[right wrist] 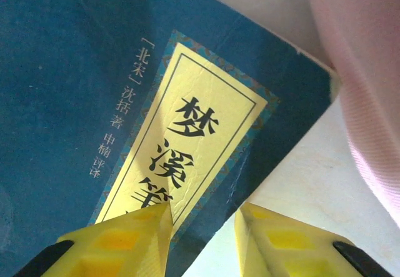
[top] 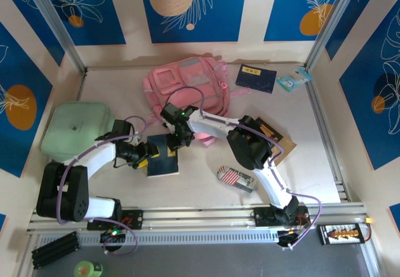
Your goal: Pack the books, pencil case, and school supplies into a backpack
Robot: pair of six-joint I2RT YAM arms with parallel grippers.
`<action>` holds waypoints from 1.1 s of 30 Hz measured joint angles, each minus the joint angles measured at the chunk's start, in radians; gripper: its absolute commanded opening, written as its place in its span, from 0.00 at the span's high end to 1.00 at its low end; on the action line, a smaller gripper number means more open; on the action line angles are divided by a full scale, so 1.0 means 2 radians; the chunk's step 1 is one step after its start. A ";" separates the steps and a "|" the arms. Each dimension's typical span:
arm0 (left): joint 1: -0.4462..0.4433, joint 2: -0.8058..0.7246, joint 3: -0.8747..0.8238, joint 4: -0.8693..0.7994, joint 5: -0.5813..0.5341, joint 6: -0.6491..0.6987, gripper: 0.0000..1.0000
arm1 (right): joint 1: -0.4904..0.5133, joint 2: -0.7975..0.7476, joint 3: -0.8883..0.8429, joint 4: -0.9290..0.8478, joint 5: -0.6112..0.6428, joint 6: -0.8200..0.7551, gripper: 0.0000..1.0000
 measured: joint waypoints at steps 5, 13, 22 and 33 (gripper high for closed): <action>0.003 0.001 -0.013 0.026 0.026 -0.021 0.28 | -0.005 0.001 0.003 -0.006 -0.003 0.000 0.70; 0.003 0.001 -0.028 0.062 0.054 -0.051 0.28 | -0.016 0.002 0.005 -0.010 -0.010 0.004 0.74; 0.003 0.002 -0.033 0.070 0.061 -0.059 0.30 | -0.020 0.002 0.005 -0.010 -0.012 0.004 0.77; 0.001 0.009 -0.018 0.054 0.024 -0.032 0.39 | -0.020 0.003 0.004 -0.003 -0.023 0.004 0.78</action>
